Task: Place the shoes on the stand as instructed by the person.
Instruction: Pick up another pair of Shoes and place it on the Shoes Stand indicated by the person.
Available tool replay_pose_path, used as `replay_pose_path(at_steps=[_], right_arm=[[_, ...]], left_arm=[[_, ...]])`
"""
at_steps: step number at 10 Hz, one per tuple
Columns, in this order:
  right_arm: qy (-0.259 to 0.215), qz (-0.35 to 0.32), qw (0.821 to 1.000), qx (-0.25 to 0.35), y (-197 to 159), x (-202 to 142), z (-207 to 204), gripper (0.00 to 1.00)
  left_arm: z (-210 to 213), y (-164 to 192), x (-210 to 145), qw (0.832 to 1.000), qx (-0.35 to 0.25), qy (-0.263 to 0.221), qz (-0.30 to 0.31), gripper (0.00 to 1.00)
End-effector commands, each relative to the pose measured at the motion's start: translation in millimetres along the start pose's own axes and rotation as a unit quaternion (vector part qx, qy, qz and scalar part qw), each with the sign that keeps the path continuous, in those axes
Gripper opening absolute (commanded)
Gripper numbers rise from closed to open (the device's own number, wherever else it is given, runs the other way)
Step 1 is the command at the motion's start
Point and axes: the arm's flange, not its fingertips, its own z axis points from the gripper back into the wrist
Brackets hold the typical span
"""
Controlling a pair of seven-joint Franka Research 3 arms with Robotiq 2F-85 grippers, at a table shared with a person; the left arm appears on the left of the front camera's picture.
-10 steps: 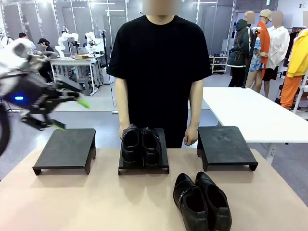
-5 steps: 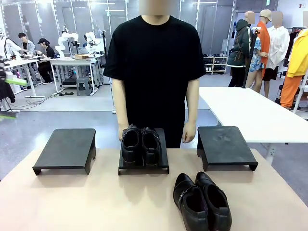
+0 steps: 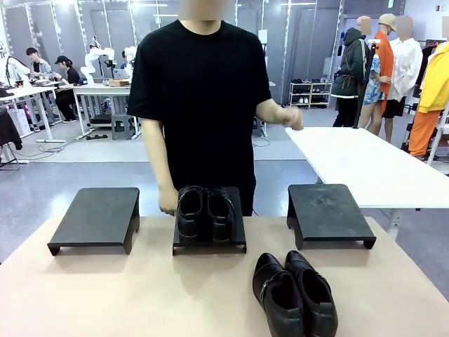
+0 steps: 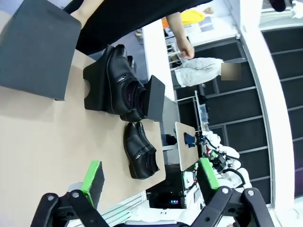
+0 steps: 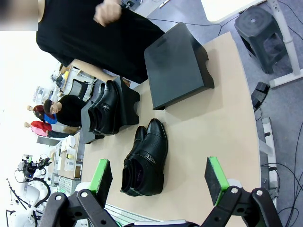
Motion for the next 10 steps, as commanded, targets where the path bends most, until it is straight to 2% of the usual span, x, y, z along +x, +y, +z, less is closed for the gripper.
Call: replay_pose_path(at_steps=[1, 2, 5, 7, 10], right_arm=[[-0.002, -0.001, 1.000, 0.004, -0.8, -1.6, 0.6, 1.00], [-0.002, -0.001, 1.000, 0.004, -0.8, -1.6, 0.6, 1.00], [-0.002, -0.001, 1.000, 0.004, -0.8, -1.6, 0.6, 1.00], [-0.002, -0.001, 1.000, 0.004, -0.8, -1.6, 0.6, 1.00], [-0.002, -0.001, 1.000, 0.004, -0.8, -1.6, 0.6, 1.00]], left_arm=[[-12.1, 52.9, -95.3, 0.999, -0.041, 0.008, 0.020, 1.00], [-5.6, 67.1, -104.5, 0.998, -0.047, 0.002, 0.035, 1.00], [6.6, 79.1, -124.2, 0.997, -0.043, -0.019, 0.068, 1.00], [9.0, 80.2, -135.5, 0.995, -0.042, -0.037, 0.081, 1.00], [-6.6, 76.4, -132.8, 0.995, -0.035, -0.038, 0.087, 1.00]])
